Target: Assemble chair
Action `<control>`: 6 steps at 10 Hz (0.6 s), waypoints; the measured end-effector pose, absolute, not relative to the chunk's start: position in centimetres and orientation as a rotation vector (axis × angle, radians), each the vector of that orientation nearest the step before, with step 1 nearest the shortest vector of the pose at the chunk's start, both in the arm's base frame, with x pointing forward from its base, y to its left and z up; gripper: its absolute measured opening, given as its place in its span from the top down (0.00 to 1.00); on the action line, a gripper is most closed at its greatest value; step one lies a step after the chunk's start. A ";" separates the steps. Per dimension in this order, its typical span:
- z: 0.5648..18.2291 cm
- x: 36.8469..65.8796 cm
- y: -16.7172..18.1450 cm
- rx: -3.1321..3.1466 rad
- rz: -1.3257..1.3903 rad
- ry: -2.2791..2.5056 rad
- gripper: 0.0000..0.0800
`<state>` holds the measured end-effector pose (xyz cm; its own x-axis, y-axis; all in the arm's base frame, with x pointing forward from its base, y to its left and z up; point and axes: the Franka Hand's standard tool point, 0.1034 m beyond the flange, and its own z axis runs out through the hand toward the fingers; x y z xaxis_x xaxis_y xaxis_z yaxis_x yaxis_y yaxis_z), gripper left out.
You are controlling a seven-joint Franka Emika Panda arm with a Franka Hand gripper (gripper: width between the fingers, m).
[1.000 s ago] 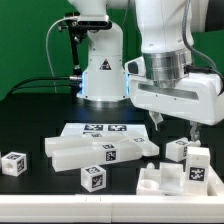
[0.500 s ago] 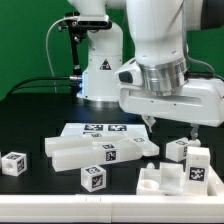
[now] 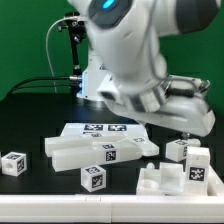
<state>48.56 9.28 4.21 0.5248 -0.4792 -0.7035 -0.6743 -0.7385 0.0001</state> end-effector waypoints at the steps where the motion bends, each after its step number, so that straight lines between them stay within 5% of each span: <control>1: 4.2 48.5 9.6 -2.504 1.044 0.944 0.19; 6: 3.4 48.3 10.2 -2.339 1.057 1.086 0.19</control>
Offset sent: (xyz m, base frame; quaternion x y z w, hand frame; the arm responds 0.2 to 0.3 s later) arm 0.0000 0.0000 0.0000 0.0000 0.0000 0.0000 1.0000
